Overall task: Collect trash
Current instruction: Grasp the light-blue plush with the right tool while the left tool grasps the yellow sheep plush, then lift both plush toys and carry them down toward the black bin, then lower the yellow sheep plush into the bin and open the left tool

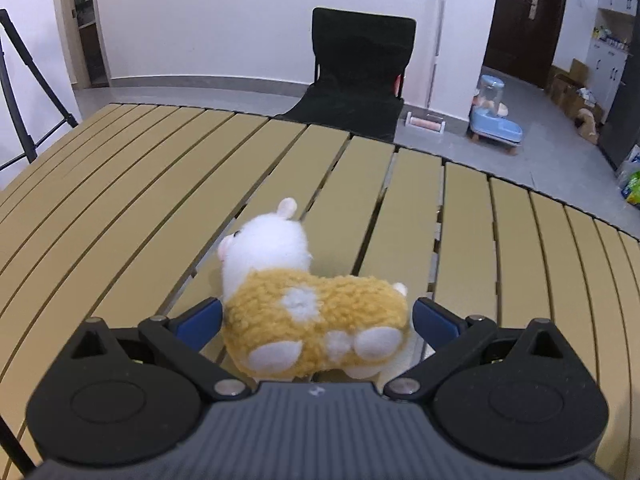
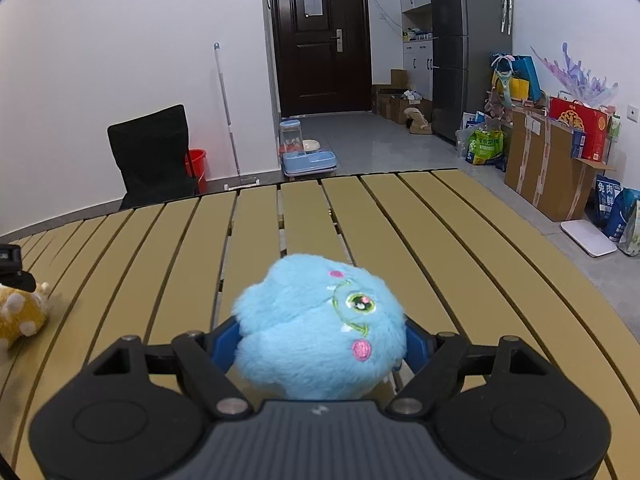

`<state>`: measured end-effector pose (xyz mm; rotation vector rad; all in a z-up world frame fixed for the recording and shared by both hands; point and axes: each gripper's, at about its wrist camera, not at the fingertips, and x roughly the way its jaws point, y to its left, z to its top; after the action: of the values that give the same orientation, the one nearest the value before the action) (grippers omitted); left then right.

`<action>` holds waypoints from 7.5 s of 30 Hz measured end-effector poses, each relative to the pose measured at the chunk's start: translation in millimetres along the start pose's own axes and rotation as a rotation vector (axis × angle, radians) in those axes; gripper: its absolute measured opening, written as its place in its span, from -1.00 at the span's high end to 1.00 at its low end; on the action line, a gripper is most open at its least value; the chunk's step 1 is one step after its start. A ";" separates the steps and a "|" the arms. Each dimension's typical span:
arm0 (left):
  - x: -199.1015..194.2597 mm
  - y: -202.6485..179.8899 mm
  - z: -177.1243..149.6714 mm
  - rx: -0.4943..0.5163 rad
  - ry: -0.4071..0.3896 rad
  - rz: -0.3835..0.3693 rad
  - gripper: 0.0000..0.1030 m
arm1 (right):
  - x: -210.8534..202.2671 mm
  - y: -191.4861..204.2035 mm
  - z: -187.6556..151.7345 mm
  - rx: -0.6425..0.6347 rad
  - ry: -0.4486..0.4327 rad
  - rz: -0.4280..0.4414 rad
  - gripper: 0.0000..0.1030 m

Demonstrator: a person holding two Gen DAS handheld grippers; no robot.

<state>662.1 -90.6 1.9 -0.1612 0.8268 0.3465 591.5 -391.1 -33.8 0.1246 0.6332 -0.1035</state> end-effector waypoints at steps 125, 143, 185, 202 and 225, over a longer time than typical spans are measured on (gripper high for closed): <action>-156.8 246.2 -365.2 0.224 0.134 -0.251 -0.85 | -222.2 61.8 -326.7 -0.047 0.232 0.078 -0.52; -107.0 199.2 -365.7 0.278 0.228 -0.275 -0.85 | -175.6 32.1 -342.2 -0.010 0.289 0.010 -0.52; -54.7 103.9 -396.0 0.362 0.366 -0.222 -1.00 | -172.2 -9.0 -360.0 -0.011 0.280 -0.074 -0.52; -54.8 110.9 -395.2 0.346 0.388 -0.223 -1.00 | -177.1 -5.2 -360.3 -0.025 0.275 -0.060 -0.52; -68.4 165.5 -375.4 0.267 0.326 -0.206 -1.00 | -190.3 48.0 -350.5 -0.124 0.252 0.009 -0.53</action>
<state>299.8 -55.4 -199.4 -0.0529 1.1594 0.0119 241.2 -280.9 -196.6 0.0204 0.8884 -0.0392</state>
